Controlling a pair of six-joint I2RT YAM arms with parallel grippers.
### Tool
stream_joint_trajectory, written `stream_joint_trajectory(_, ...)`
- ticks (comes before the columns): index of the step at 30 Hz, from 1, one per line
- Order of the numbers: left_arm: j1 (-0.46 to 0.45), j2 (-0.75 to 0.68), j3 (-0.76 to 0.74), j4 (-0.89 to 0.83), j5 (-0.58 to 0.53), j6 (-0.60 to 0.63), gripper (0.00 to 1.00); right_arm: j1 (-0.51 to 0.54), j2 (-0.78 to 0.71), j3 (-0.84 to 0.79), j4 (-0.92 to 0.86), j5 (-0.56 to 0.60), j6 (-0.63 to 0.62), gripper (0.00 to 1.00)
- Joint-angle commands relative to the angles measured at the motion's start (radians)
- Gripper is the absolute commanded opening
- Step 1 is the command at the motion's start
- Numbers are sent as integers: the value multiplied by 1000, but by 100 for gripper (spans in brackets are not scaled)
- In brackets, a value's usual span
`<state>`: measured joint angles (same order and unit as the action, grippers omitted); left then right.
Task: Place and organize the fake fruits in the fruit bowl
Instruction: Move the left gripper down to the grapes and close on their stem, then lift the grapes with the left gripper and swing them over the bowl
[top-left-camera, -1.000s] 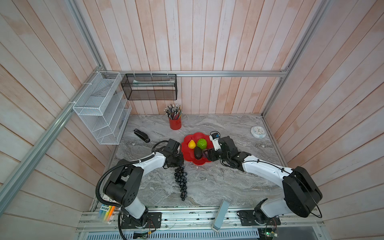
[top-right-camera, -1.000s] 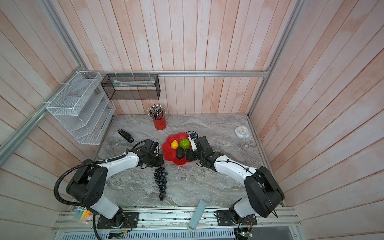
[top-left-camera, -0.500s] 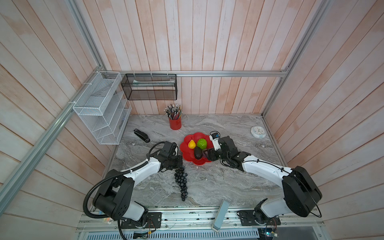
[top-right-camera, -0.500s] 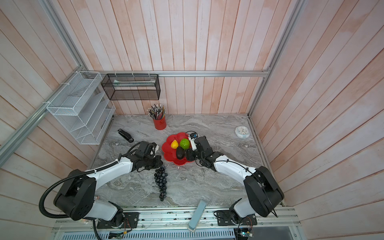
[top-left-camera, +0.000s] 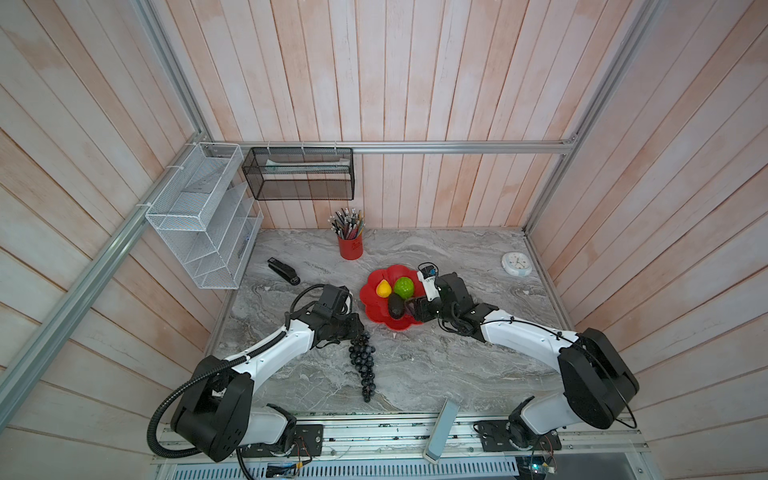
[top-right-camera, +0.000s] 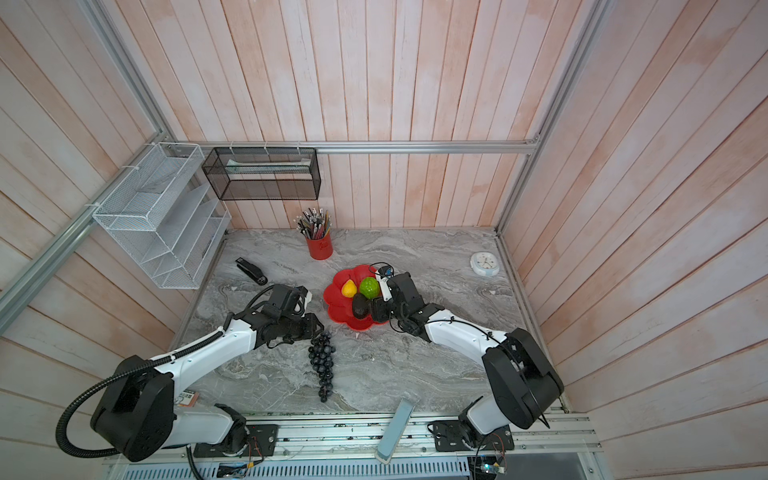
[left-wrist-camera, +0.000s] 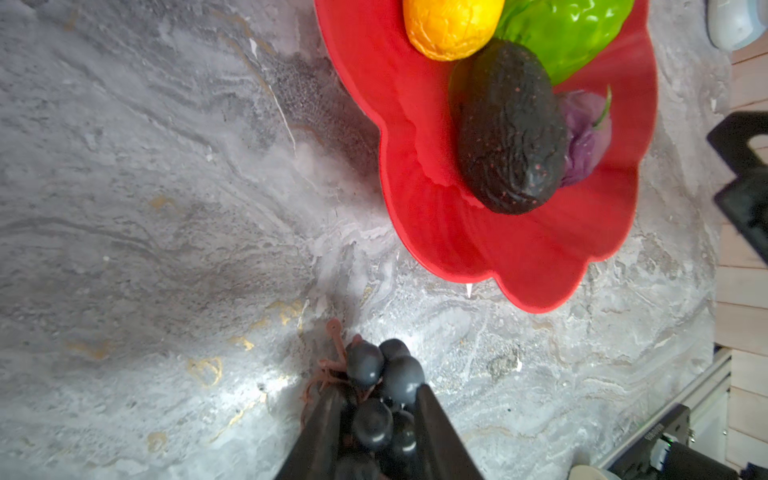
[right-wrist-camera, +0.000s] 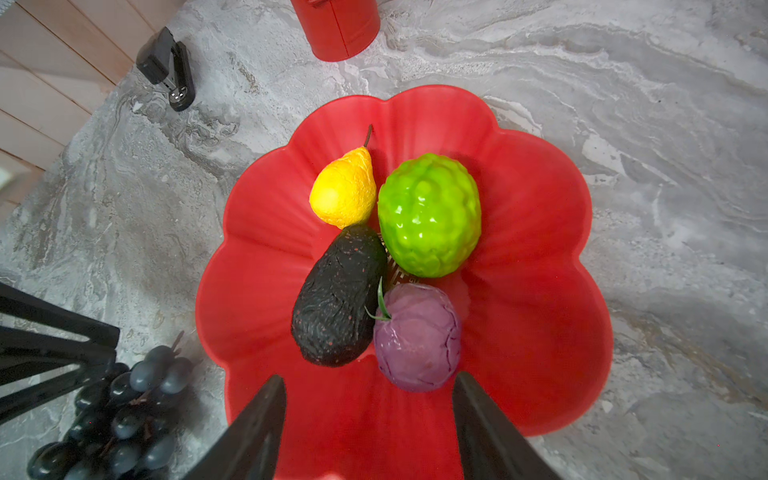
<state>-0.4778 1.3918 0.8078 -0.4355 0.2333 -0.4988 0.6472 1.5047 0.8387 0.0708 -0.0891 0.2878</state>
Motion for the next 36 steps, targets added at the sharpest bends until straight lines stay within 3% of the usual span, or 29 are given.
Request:
stream_joint_trajectory(1, 4, 63, 100, -35, -33, 60, 39, 14, 4, 16, 13, -5, -8, 64)
stream_joint_trajectory(7, -11, 193, 219, -160, -48, 133, 56, 14, -39, -32, 30, 31, -11, 65)
stream_joint_trajectory(19, -116, 300, 229, -217, -137, 106, 55, 15, -53, -97, 72, 47, -20, 65)
stream_joint_trajectory(24, -119, 312, 206, -199, -174, 90, 43, 14, -45, -105, 80, 50, -32, 65)
stream_joint_trajectory(27, -119, 314, 209, -191, -191, 85, 28, 14, -42, -101, 71, 44, -33, 65)
stream_joint_trajectory(33, -119, 232, 185, -170, -203, 87, 11, 14, -57, -107, 70, 49, -27, 65)
stream_joint_trajectory(36, -119, 166, 155, -153, -185, 86, 8, 14, -61, -105, 66, 48, -22, 65)
